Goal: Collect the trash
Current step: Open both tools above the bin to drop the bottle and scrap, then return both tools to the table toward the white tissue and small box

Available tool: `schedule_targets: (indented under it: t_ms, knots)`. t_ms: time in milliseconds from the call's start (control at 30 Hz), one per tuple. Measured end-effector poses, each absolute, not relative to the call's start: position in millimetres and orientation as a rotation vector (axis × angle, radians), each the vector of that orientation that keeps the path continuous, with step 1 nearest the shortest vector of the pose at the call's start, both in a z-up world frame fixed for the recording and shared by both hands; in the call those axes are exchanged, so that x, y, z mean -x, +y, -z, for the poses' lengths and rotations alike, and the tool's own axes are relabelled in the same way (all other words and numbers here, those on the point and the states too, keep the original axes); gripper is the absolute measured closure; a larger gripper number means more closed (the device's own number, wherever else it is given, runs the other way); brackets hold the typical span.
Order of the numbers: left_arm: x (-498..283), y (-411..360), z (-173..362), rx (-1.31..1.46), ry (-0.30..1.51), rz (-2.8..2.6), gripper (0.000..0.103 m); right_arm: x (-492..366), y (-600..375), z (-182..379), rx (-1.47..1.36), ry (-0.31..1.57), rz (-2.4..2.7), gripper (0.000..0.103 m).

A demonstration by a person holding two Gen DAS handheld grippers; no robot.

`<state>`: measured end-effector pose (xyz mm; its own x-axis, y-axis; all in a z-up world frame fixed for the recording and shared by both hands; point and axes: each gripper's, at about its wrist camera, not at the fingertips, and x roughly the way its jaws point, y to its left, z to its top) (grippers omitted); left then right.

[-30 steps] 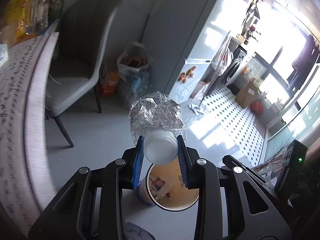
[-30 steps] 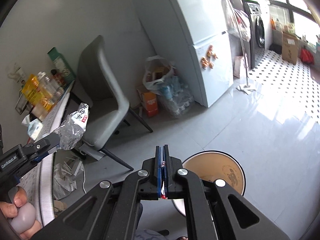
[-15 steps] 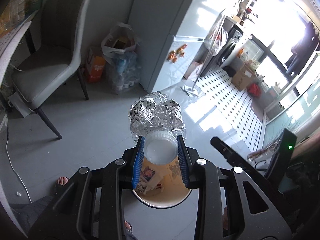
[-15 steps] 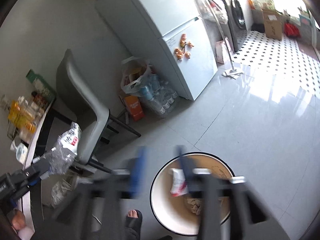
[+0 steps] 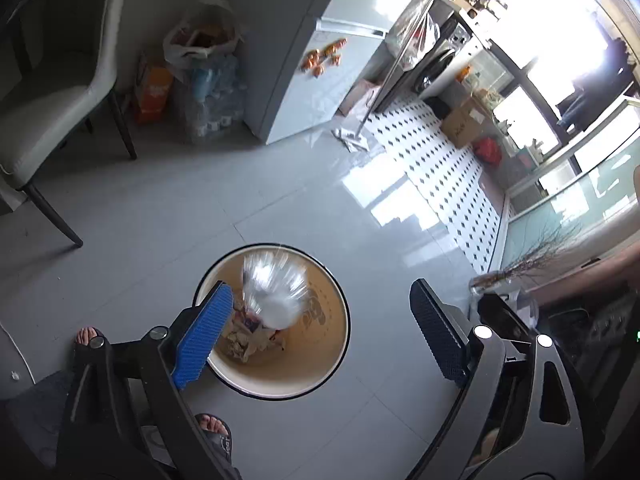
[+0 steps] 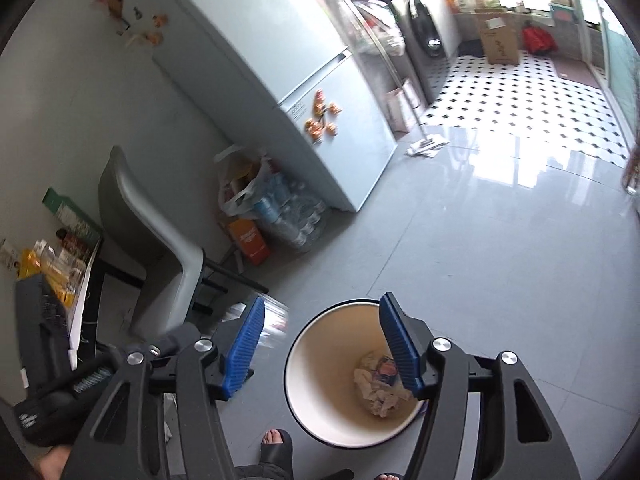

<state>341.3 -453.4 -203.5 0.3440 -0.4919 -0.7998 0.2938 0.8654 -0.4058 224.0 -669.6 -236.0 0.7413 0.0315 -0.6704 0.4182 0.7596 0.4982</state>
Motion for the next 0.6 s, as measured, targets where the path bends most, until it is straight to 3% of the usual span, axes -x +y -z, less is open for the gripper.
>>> schedule_targets:
  t_ms: [167, 400, 600]
  knots:
    - [-325.9, -439.5, 180.0, 0.189, 1.066, 0.519, 0.01, -206.3, -663.0, 227.4, -0.697, 0.71, 0.241, 0.042]
    - [-308.0, -375.2, 135.0, 0.238, 0.983, 0.434, 0.006, -200.5, -620.6, 198.8, -0.671, 0.674, 0.185, 0.021]
    - [-293.1, -322.6, 99.0, 0.285, 0.9, 0.401, 0.006, -199.5, -577.9, 172.1, -0.642, 0.665, 0.125, 0.011]
